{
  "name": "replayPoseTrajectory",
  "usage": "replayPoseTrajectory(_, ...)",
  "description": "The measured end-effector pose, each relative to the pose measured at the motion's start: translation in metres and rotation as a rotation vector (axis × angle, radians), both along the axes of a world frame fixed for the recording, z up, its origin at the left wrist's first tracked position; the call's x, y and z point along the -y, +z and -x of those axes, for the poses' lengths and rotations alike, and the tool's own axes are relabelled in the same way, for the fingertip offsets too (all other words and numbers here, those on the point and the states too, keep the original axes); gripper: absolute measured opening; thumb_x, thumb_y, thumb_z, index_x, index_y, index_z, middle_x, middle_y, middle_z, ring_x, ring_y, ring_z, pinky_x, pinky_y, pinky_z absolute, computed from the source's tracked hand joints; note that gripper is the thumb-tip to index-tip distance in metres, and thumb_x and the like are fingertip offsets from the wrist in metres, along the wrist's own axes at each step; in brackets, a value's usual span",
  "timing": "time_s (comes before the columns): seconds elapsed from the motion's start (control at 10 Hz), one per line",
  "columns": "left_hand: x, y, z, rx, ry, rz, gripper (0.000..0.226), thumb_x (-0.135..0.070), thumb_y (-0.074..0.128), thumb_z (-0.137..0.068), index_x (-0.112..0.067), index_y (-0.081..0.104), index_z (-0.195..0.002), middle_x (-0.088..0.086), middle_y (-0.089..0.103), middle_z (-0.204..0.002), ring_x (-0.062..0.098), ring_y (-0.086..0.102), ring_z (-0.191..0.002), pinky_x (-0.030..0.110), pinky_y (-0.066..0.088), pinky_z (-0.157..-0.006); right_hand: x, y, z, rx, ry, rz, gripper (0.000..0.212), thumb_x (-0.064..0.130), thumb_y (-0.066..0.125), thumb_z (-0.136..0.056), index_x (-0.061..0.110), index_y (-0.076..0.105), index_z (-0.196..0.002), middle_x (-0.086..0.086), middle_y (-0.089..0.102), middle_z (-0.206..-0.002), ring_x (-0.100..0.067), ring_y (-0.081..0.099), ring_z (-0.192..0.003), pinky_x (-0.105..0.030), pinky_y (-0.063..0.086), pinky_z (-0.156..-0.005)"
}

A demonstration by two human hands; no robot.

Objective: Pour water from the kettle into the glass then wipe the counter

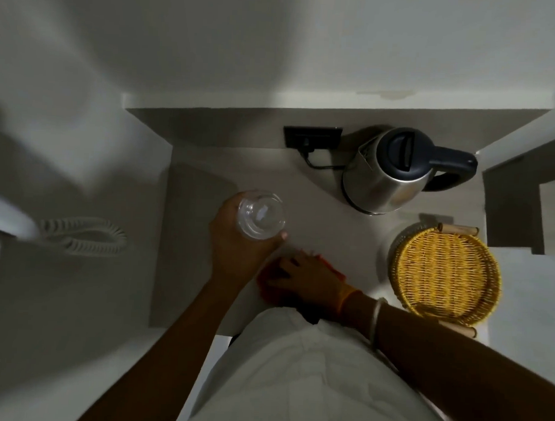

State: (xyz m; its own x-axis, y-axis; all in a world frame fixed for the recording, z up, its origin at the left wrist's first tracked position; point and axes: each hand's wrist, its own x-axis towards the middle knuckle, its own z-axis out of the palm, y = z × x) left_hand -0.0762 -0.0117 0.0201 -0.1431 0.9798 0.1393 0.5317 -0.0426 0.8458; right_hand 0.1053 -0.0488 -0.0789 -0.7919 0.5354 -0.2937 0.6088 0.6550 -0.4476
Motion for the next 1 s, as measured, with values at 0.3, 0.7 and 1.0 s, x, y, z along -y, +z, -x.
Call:
replayPoseTrajectory(0.3,0.015,-0.035,-0.020,-0.054,-0.093,0.193,0.081,-0.055,0.092,-0.058,-0.044,0.056,-0.129,-0.035,0.062,-0.122,-0.003,0.063,-0.112,0.020,0.054,-0.095,0.025,0.060,-0.105,0.210,-0.639,0.048,0.074,0.026,0.095,-0.065,0.028,0.070,-0.134,-0.013,0.058,-0.135,-0.039,0.053,-0.118,-0.050,0.060,-0.085)
replayPoseTrajectory(0.7,0.015,-0.073,-0.050,-0.048,-0.082,0.355,0.079,-0.029,0.103,-0.057,-0.020,0.064,-0.125,-0.006,0.070,-0.123,0.015,0.068,-0.113,0.024,0.056,-0.093,0.033,0.051,-0.210,0.180,-1.240,0.009,0.059,-0.001,0.074,-0.082,0.021,0.070,-0.136,-0.024,0.053,-0.136,-0.052,0.044,-0.128,-0.064,0.052,-0.099)
replayPoseTrajectory(1.0,0.014,-0.077,-0.056,-0.007,-0.080,0.399,0.090,-0.024,0.103,-0.057,-0.011,0.059,-0.134,0.006,0.069,-0.131,0.025,0.066,-0.119,0.047,0.058,-0.100,0.003,0.064,-0.204,0.264,-1.203,0.107,0.060,0.020,0.074,-0.082,0.028,0.062,-0.141,-0.017,0.051,-0.144,-0.047,0.041,-0.135,-0.065,0.044,-0.106)
